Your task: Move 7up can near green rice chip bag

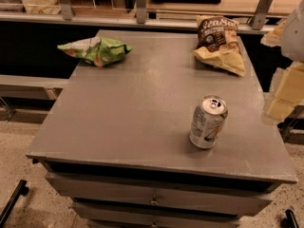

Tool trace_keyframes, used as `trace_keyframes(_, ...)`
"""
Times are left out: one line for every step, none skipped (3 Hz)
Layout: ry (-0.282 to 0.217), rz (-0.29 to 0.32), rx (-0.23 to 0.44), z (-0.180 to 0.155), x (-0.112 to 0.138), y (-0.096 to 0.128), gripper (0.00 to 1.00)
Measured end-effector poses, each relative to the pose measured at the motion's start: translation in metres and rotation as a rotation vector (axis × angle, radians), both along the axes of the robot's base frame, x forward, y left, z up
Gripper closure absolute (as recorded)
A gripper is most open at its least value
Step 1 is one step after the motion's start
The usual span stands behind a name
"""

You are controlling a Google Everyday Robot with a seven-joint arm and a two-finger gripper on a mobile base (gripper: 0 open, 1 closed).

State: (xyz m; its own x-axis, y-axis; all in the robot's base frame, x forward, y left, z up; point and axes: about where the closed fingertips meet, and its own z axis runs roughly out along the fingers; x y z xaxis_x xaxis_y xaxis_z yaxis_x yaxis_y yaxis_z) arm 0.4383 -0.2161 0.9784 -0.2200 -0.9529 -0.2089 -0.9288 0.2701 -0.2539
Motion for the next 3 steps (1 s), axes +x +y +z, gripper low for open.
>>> trace_keyframes(-0.001,0.001,0.001,0.000,0.000,0.001,0.00)
trace_keyframes(-0.029,0.024,0.033,-0.005,-0.002,0.014,0.00)
trace_keyframes(-0.031,0.066,0.078,-0.022,-0.001,0.034,0.00)
